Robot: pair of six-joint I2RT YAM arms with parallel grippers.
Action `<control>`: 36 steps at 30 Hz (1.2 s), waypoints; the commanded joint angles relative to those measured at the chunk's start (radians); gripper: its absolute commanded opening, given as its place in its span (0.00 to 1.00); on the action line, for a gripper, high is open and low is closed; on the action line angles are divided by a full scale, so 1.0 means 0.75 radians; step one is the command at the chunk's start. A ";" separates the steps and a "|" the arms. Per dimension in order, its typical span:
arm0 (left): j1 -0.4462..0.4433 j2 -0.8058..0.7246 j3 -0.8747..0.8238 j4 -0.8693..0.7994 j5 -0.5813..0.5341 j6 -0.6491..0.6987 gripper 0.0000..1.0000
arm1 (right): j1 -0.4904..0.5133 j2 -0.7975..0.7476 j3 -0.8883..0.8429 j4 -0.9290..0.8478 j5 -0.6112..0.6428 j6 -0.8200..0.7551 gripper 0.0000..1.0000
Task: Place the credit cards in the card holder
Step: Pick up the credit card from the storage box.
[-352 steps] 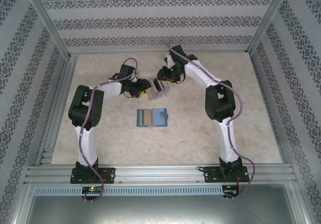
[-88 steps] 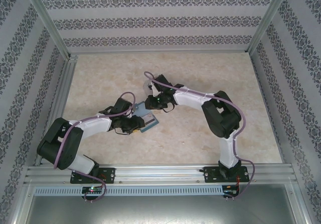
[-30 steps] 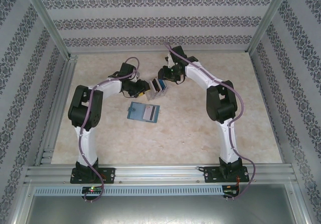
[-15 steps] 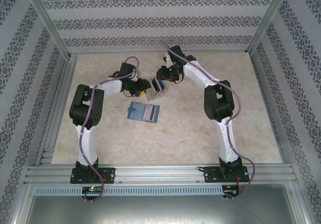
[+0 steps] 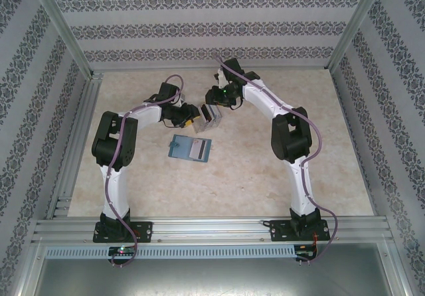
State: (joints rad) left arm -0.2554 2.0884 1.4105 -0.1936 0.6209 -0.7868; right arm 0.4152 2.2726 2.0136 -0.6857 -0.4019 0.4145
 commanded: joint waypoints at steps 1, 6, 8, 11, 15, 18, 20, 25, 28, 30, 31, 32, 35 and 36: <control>-0.011 0.018 -0.001 0.054 0.017 -0.011 0.44 | 0.015 -0.054 -0.012 -0.036 -0.007 -0.027 0.43; -0.012 0.011 0.003 0.052 0.015 -0.010 0.44 | 0.011 -0.053 -0.013 -0.035 0.000 -0.027 0.39; -0.013 0.014 0.003 0.056 0.017 -0.013 0.44 | 0.007 -0.052 -0.012 -0.039 0.003 -0.031 0.35; -0.014 0.011 0.003 0.051 0.016 -0.013 0.44 | 0.004 -0.059 -0.020 -0.038 0.015 -0.034 0.27; -0.014 0.006 0.003 0.054 0.015 -0.016 0.44 | -0.003 -0.066 -0.025 -0.039 0.016 -0.037 0.19; -0.014 0.004 0.003 0.050 0.011 -0.014 0.44 | -0.008 -0.070 -0.030 -0.036 0.015 -0.037 0.16; -0.015 0.003 0.002 0.049 0.009 -0.016 0.44 | -0.012 -0.076 -0.030 -0.034 0.011 -0.037 0.13; -0.016 0.001 0.005 0.050 0.009 -0.018 0.44 | -0.016 -0.093 -0.042 -0.029 0.014 -0.038 0.10; -0.017 -0.003 0.003 0.056 0.009 -0.022 0.44 | -0.018 -0.102 -0.044 -0.030 0.010 -0.038 0.09; -0.015 -0.005 0.005 0.052 0.009 -0.019 0.44 | -0.017 -0.110 -0.052 -0.025 0.012 -0.039 0.08; -0.017 -0.007 0.005 0.052 0.007 -0.020 0.44 | -0.018 -0.113 -0.054 -0.024 0.014 -0.039 0.08; -0.016 -0.009 0.002 0.052 0.007 -0.020 0.44 | -0.018 -0.113 -0.055 -0.025 0.011 -0.038 0.07; -0.019 -0.017 0.000 0.052 0.008 -0.023 0.44 | -0.018 -0.126 -0.063 -0.021 0.006 -0.039 0.06; -0.019 -0.022 0.001 0.051 0.006 -0.021 0.44 | -0.018 -0.131 -0.073 -0.016 0.010 -0.039 0.06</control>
State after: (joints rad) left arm -0.2558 2.0884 1.4105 -0.1936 0.6205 -0.7940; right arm 0.3946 2.2265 1.9762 -0.7029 -0.3744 0.3916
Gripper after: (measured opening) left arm 0.439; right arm 0.071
